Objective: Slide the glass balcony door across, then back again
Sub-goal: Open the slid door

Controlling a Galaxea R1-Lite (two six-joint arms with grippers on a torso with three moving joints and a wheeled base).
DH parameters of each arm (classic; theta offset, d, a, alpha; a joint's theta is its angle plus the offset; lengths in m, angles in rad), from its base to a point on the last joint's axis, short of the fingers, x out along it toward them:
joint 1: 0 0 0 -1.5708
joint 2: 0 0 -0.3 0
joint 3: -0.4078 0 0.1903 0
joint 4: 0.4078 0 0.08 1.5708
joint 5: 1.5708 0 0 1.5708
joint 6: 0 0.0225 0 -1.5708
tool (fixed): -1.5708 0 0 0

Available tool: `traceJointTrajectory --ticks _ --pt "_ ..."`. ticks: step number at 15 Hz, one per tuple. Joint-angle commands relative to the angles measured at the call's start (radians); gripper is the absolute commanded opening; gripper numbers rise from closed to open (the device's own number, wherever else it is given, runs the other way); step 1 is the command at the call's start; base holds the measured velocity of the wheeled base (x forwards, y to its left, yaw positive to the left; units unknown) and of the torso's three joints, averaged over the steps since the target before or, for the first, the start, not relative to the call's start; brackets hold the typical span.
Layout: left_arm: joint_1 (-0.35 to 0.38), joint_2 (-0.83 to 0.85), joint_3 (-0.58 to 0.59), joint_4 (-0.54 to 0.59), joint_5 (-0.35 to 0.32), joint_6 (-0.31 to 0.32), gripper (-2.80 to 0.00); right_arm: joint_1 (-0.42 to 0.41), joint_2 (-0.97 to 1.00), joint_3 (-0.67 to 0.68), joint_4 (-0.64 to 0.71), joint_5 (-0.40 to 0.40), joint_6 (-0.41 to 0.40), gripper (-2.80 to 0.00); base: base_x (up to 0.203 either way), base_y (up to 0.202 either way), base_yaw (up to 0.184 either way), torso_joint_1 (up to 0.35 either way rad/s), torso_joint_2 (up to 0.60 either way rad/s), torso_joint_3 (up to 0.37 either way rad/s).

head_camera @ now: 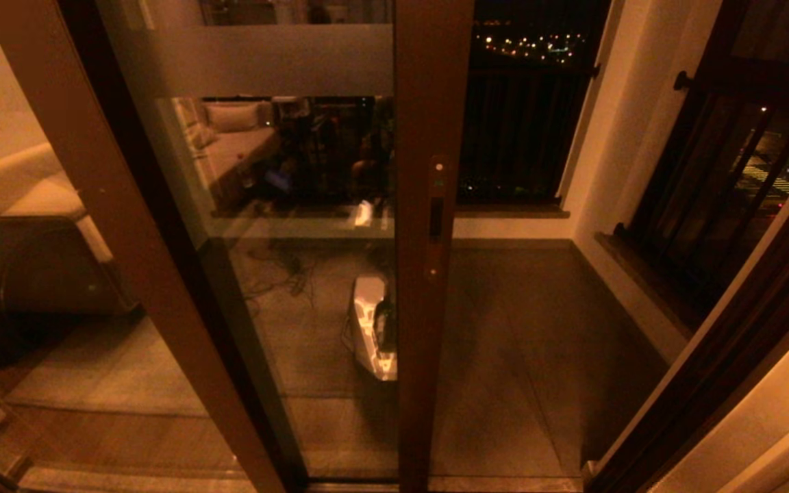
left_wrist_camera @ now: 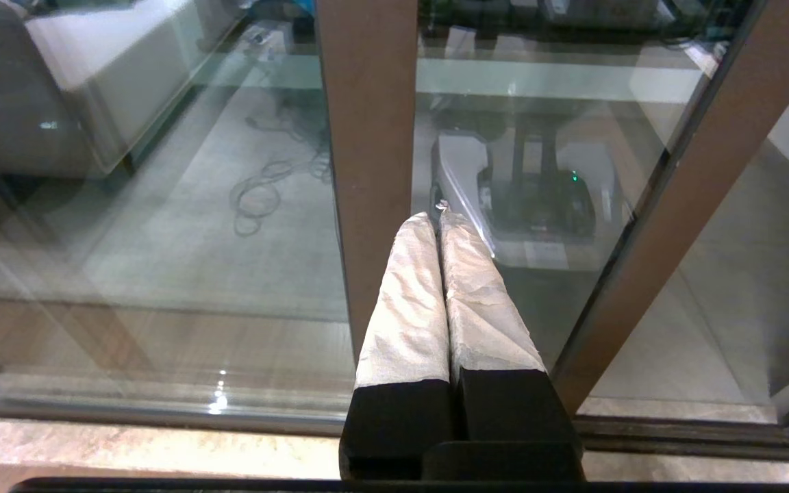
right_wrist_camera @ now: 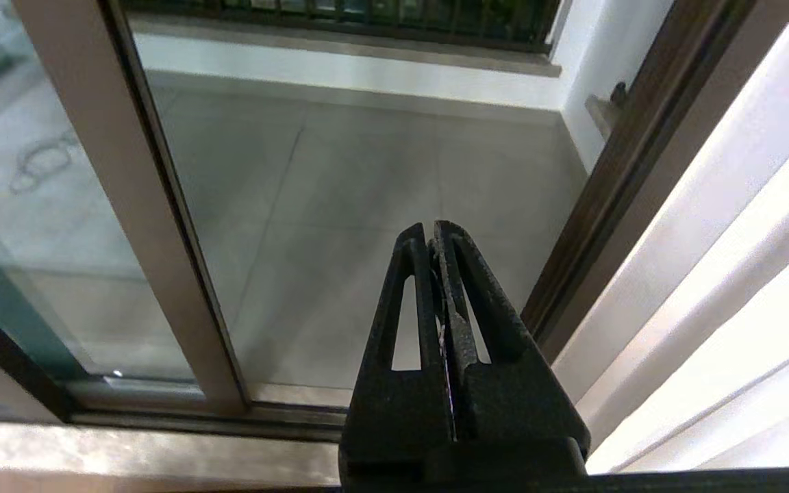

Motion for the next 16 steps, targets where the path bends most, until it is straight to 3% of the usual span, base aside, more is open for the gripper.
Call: traceJointTrajectory --ticks 1,4,6,7,8,11,13,16 --pt "0.0 0.001 0.002 0.0 0.001 -0.001 -2.8 0.001 0.002 0.003 0.004 -0.003 0.016 -2.8 0.0 0.0 0.0 0.0 0.0 0.0" --pt "0.001 0.001 0.0 0.001 0.0 0.027 -2.8 0.0 0.002 0.004 0.004 -0.014 0.066 -2.8 0.0 0.0 0.0 0.0 0.0 0.0" --pt "0.001 0.001 0.0 0.003 -0.043 0.22 -2.8 0.001 0.002 0.004 0.004 -0.014 0.067 -2.8 0.0 0.0 0.0 0.0 0.0 0.0" --pt "0.002 0.016 -0.022 -0.002 -0.083 0.25 -2.8 0.001 0.002 0.004 0.004 -0.014 0.068 -2.8 0.0 0.0 0.0 0.0 0.0 0.0" --pt "0.002 0.059 -0.083 -0.007 -0.11 0.242 -2.8 0.001 0.002 0.004 0.004 -0.014 0.067 -2.8 0.0 0.0 0.0 0.0 0.0 0.0" --pt "0.003 0.366 -0.376 -0.047 -0.199 0.169 -2.8 0.001 0.002 0.004 0.004 -0.014 0.068 -2.8 0.0 0.0 0.0 0.0 0.0 0.0" --pt "0.002 0.628 -0.598 -0.066 -0.233 0.079 -2.8 0.001 0.002 0.004 0.004 -0.014 0.069 -2.8 0.0 0.0 0.0 0.0 0.0 0.0" --pt "-0.046 0.981 -0.995 -0.024 -0.26 -0.169 -2.8 0.0 0.002 0.004 0.004 -0.014 0.069 -2.8 0.0 0.0 0.0 0.0 0.0 0.0"
